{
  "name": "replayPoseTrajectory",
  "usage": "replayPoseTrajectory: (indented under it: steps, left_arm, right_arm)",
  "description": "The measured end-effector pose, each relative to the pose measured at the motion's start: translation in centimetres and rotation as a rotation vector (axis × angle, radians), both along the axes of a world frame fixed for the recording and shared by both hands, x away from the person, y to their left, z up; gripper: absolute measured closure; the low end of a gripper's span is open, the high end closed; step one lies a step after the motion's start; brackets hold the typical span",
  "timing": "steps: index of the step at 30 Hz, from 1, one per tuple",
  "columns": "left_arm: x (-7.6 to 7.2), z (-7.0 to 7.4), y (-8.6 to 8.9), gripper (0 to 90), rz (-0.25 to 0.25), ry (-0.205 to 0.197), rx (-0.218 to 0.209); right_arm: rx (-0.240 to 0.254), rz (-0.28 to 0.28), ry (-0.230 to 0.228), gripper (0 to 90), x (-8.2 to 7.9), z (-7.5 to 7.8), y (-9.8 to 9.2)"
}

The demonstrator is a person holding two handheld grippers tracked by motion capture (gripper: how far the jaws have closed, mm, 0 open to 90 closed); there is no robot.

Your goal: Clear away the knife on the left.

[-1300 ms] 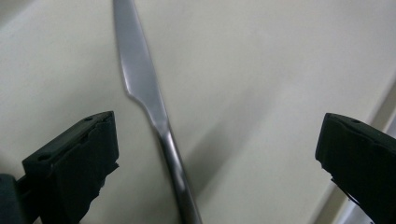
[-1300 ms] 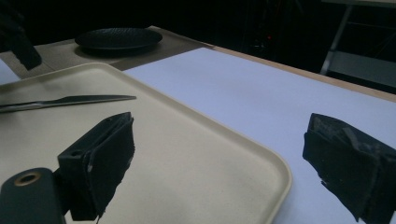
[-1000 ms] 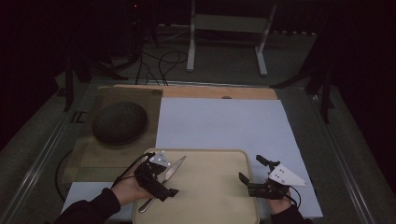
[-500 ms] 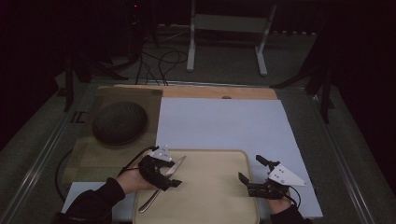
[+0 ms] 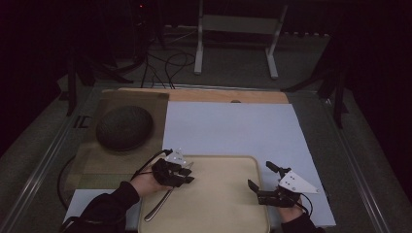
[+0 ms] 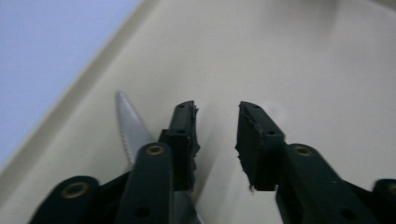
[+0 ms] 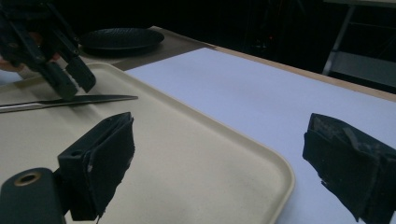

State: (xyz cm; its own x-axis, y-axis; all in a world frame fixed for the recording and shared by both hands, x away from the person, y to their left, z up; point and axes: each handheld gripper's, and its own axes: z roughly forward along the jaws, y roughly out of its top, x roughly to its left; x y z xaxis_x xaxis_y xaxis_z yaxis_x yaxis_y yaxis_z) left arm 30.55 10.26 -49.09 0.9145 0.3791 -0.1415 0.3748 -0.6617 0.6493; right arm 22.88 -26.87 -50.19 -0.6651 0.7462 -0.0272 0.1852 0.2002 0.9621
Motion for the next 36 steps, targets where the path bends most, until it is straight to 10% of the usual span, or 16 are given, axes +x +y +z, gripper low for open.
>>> replayPoseTrajectory:
  steps: [7,20,36]
  left_arm:
    - [1.1,-0.4,-0.5,89.6,0.032,-0.001,0.019]
    - [2.1,-1.8,-1.4,90.0,0.027,-0.052,0.126]
    - [3.0,-1.7,-0.3,90.0,0.066,-0.050,0.152]
  right_arm:
    - [0.001,-0.001,0.001,8.8,0.0,0.0,0.0]
    - [0.001,0.000,0.000,8.8,0.0,0.0,0.0]
    - [0.002,0.002,0.001,8.8,0.0,0.0,0.0]
